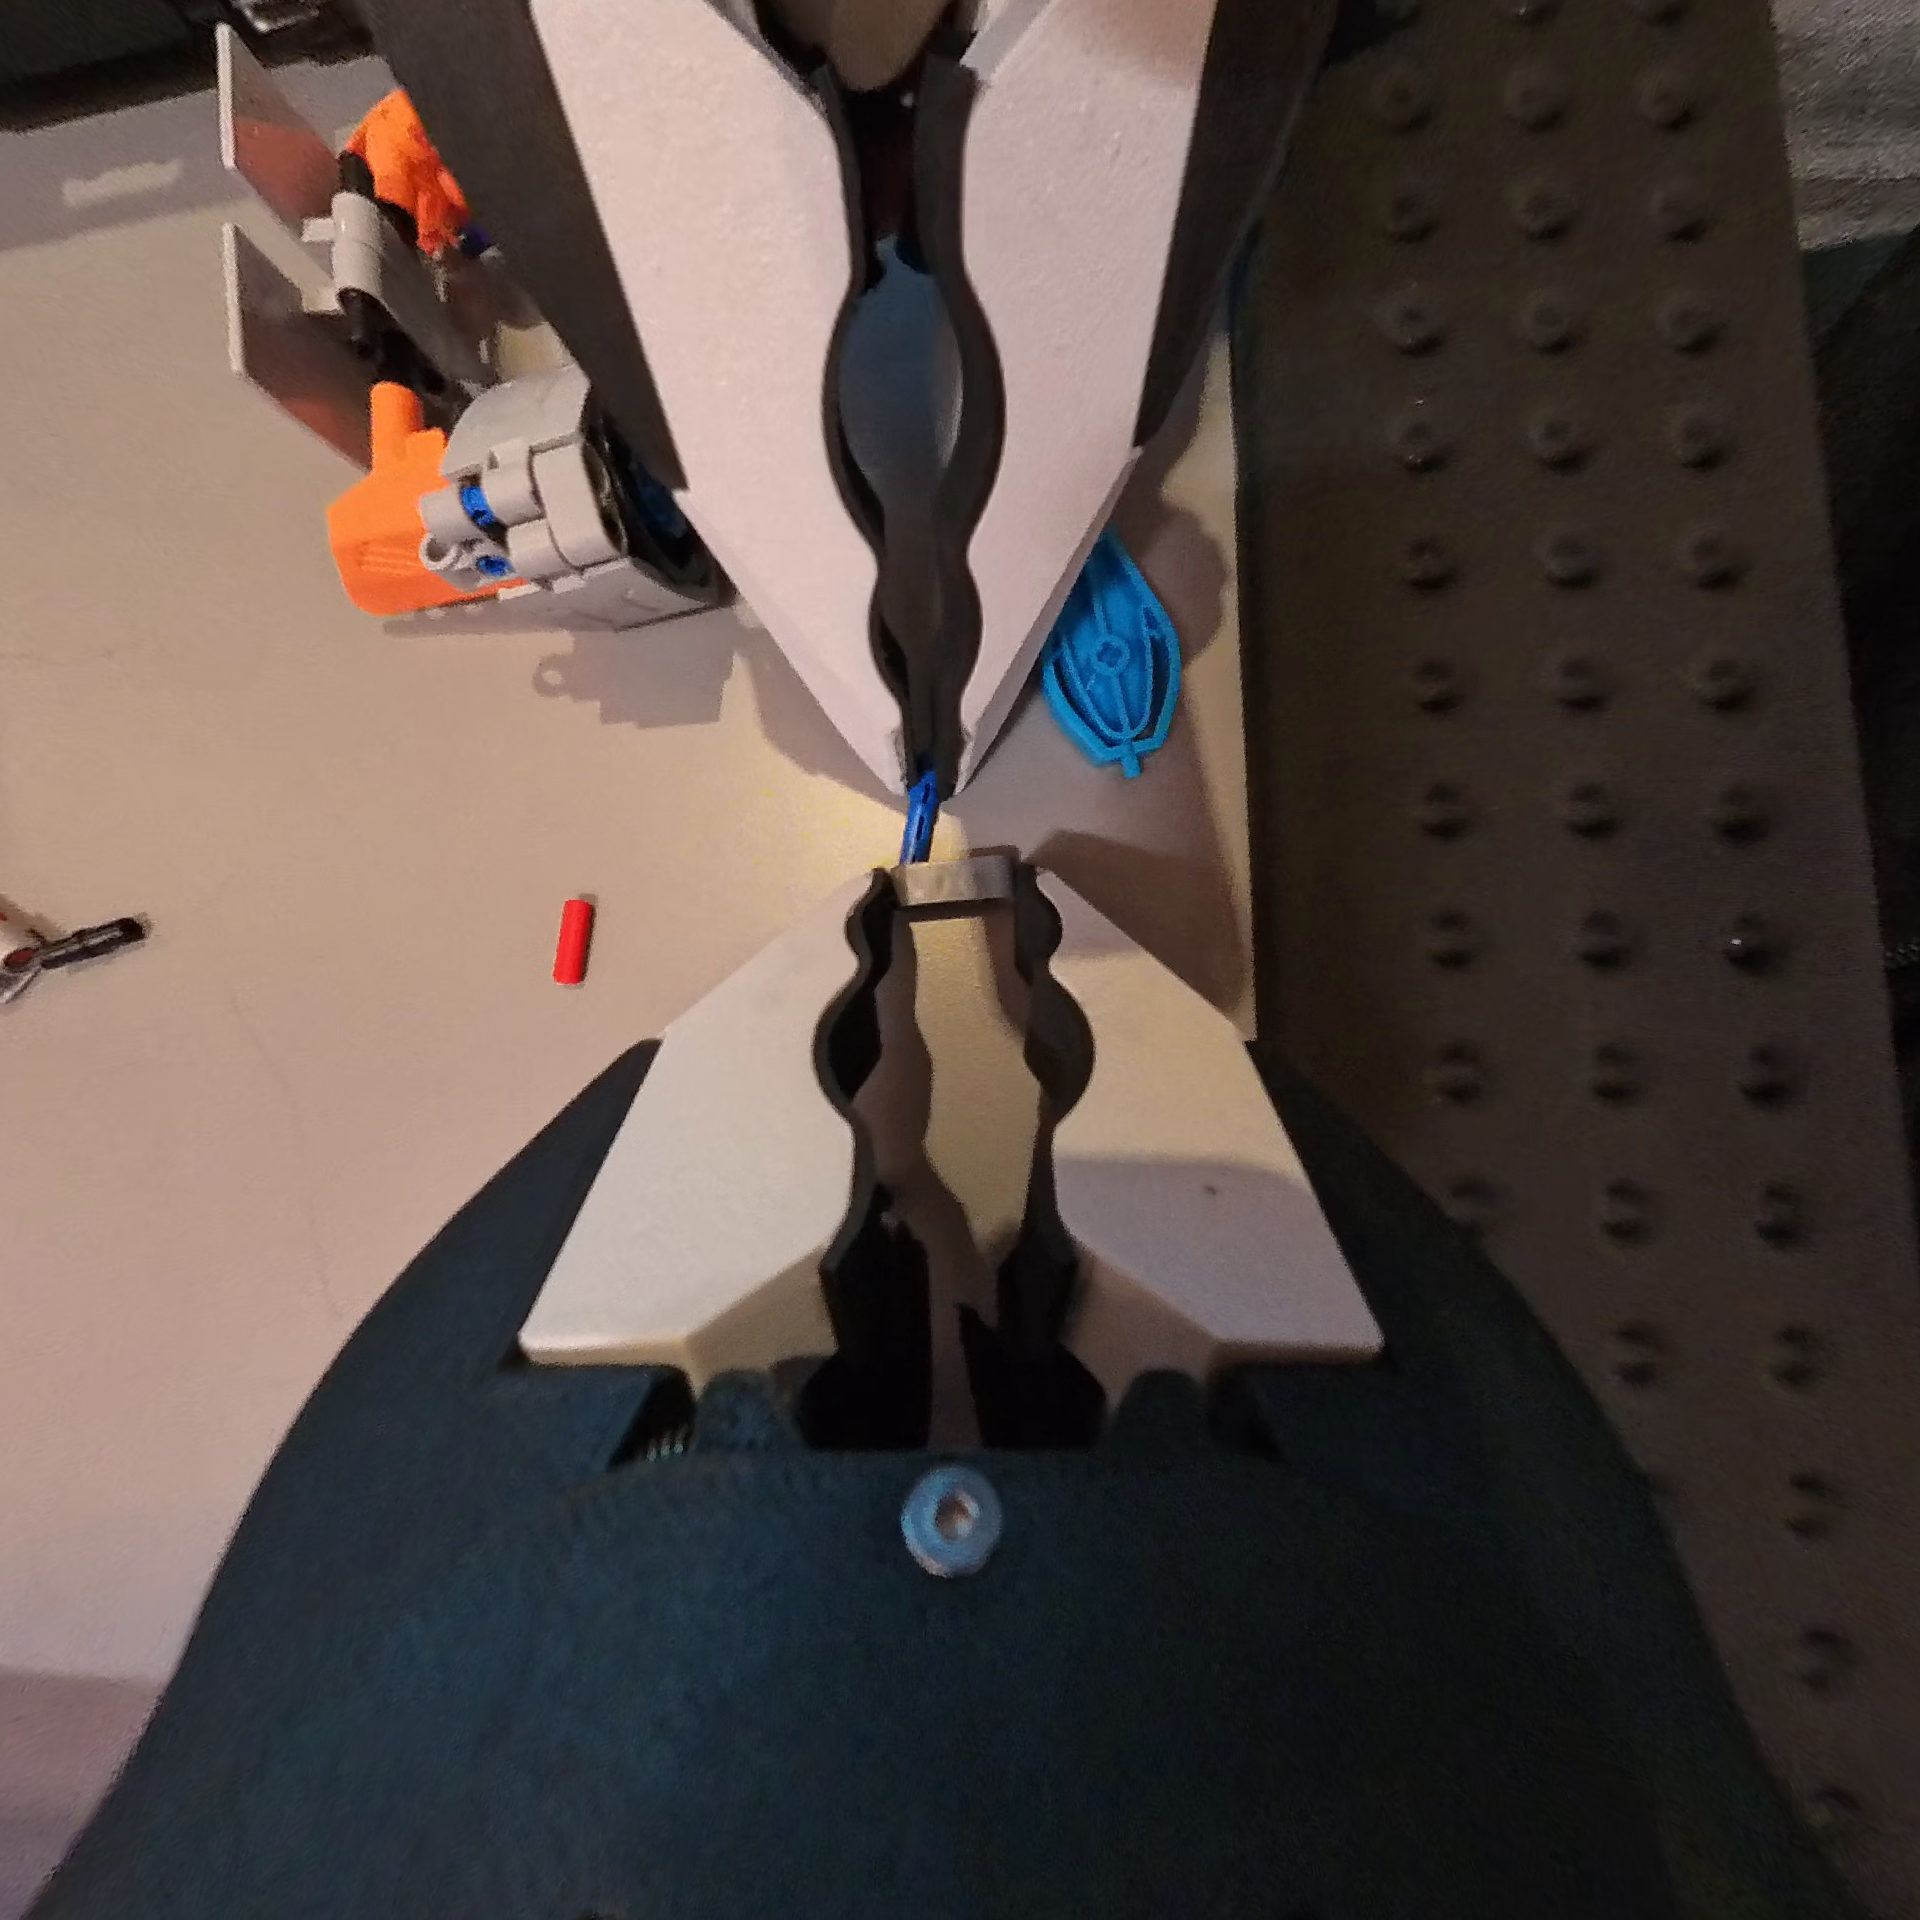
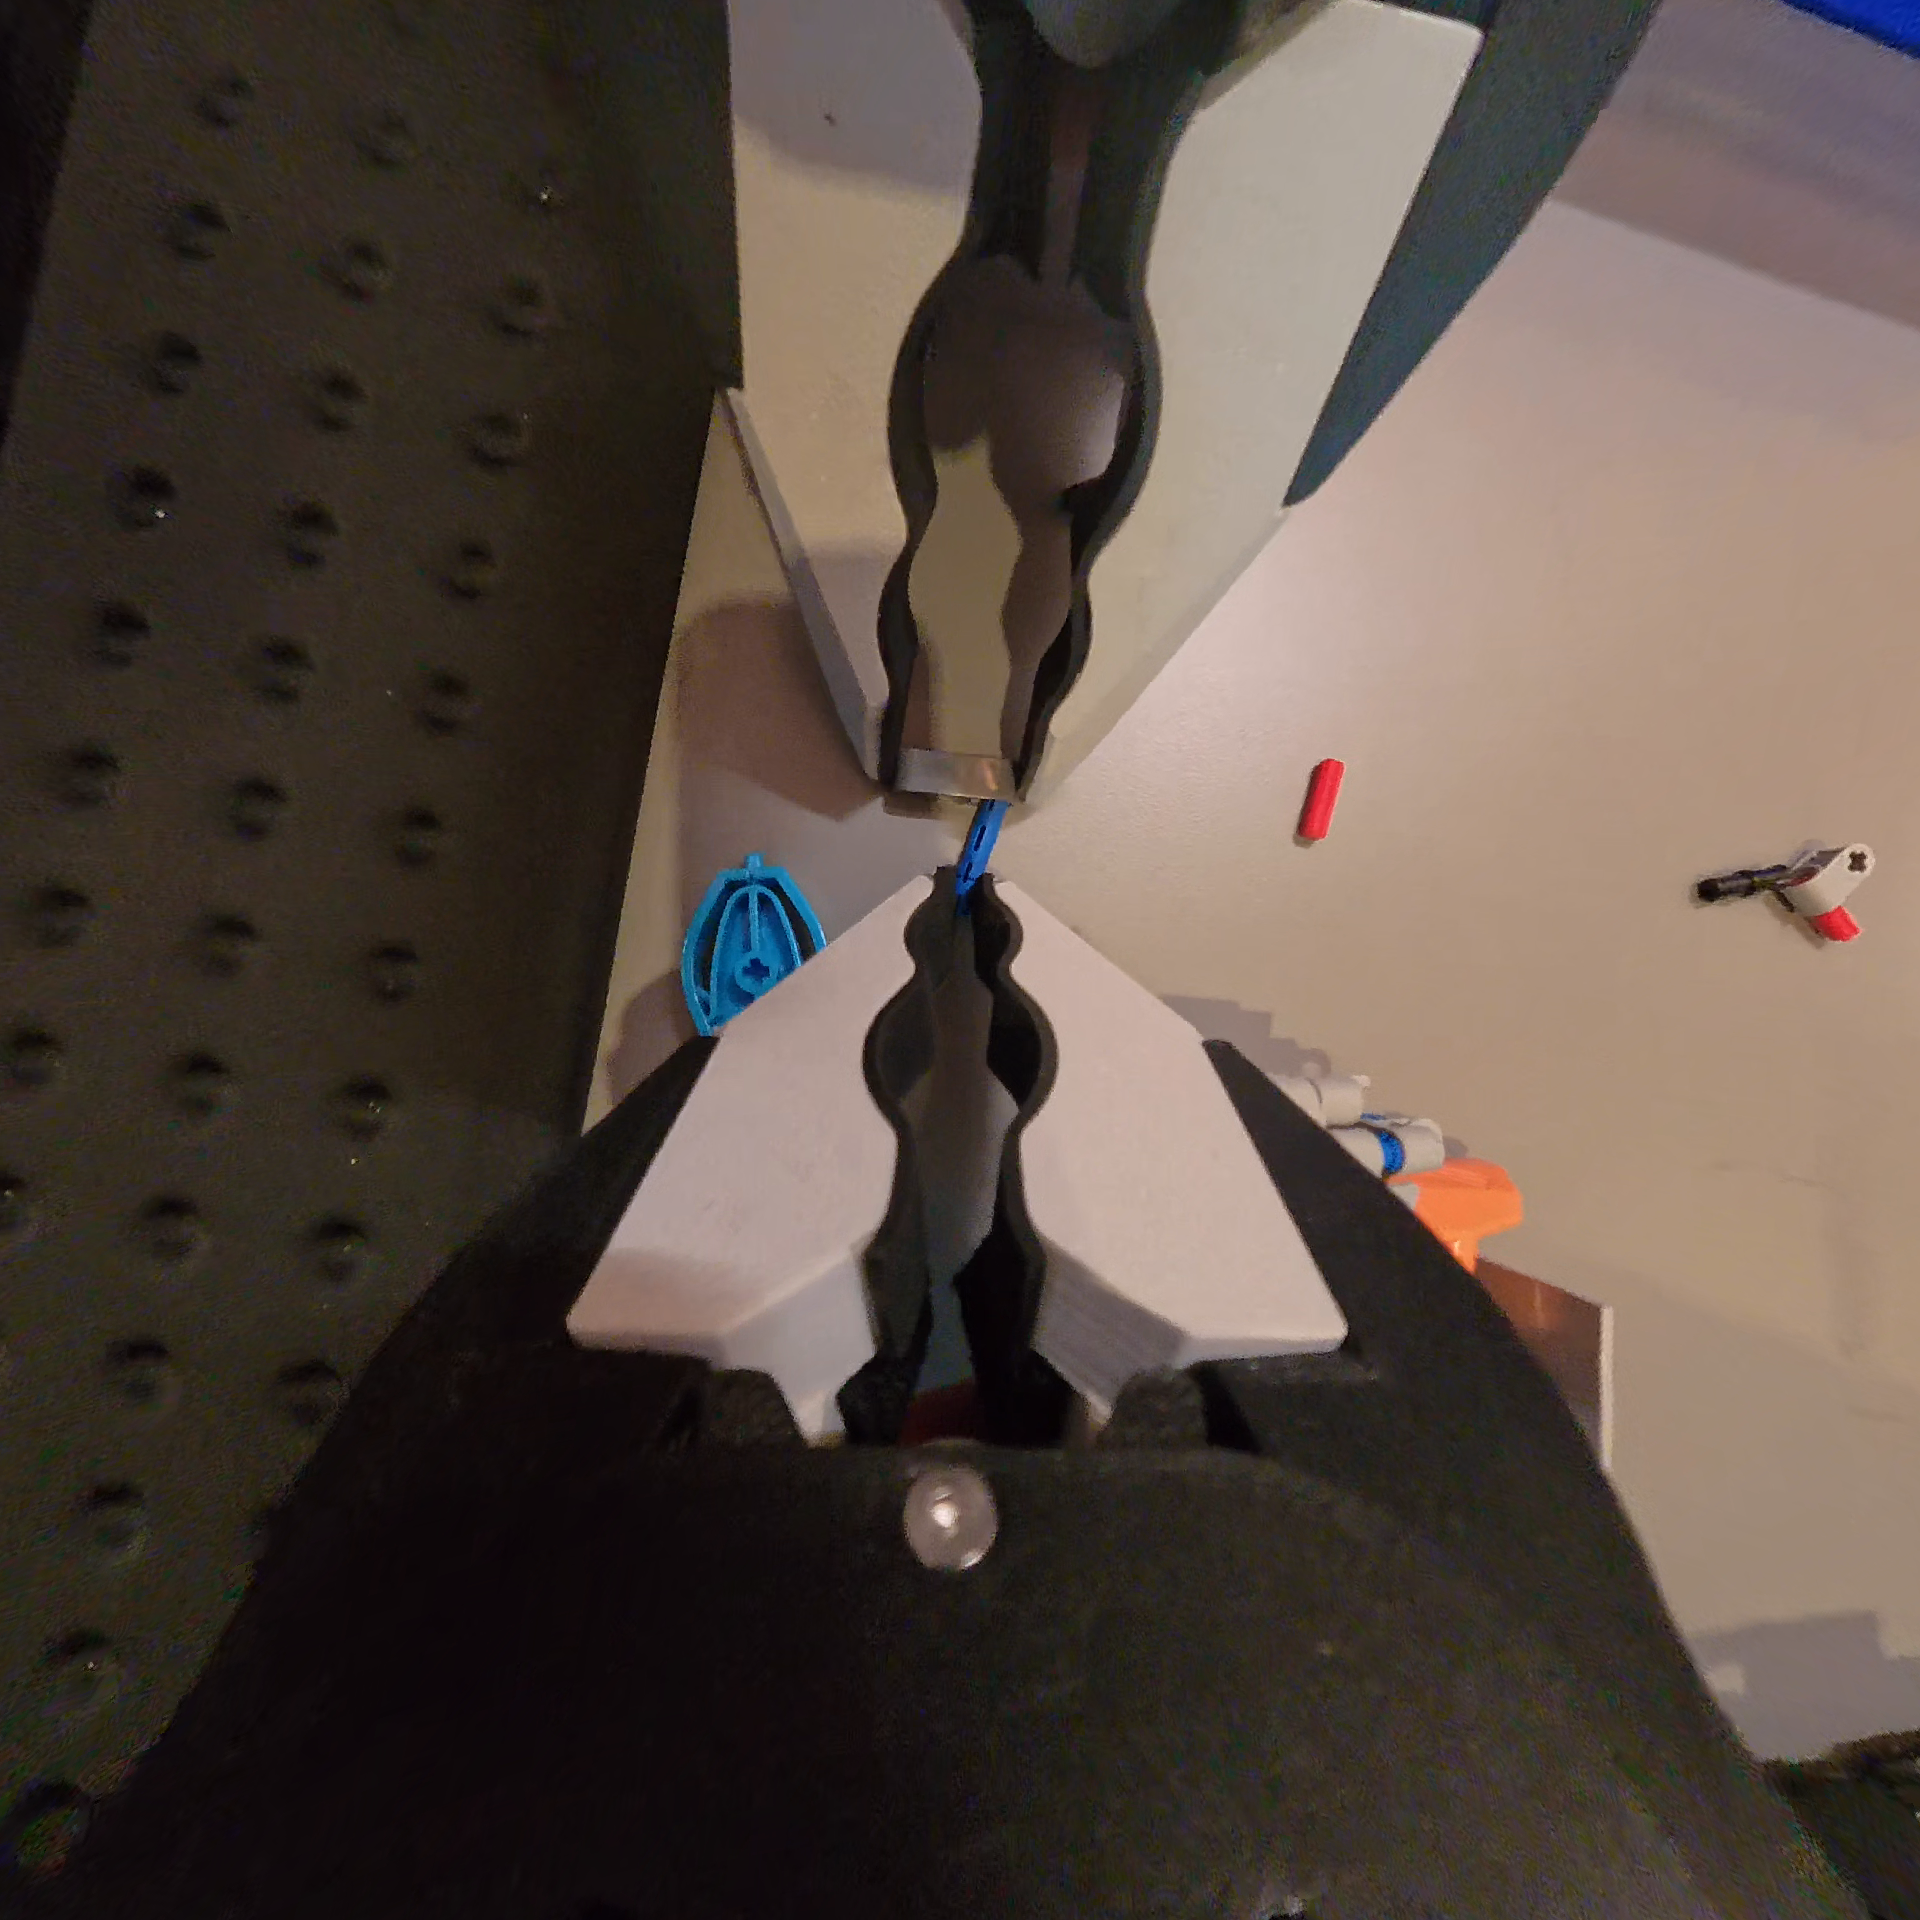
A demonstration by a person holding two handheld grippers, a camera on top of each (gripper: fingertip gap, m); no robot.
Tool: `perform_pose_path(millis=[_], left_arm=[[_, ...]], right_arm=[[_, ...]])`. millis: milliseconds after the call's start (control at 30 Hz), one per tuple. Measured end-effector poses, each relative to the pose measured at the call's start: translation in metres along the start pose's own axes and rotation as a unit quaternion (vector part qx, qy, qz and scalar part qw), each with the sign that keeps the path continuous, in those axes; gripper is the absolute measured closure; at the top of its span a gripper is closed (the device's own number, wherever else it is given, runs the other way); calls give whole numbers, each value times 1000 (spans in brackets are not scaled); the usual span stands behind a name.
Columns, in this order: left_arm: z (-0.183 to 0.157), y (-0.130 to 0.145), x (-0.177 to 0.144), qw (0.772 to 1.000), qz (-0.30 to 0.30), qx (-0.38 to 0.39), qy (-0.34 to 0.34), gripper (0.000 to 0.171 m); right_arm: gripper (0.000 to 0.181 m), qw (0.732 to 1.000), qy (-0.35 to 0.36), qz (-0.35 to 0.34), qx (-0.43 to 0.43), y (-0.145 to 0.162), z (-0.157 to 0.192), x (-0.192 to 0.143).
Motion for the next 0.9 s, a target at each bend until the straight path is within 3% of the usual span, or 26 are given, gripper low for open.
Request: perform_pose_path(millis=[567,900], left_arm=[[-4,-3,3,999,-12,7,39,150],[-5,-4,4,1000,-16,4,27,150]], right_arm=[[181,997,-23,30,-73,-3,1,1],[181,999,-11,22,-24,-8,1,4]])
Point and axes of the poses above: each gripper's, where its closed fingertips meet, x out along the fingers, y out of its underside, z = x × y across the jaws, the point moved 3 cm from there along -x, back along the fingers, and after that the axes turned 1 degree about x, right-handed, at the moved point
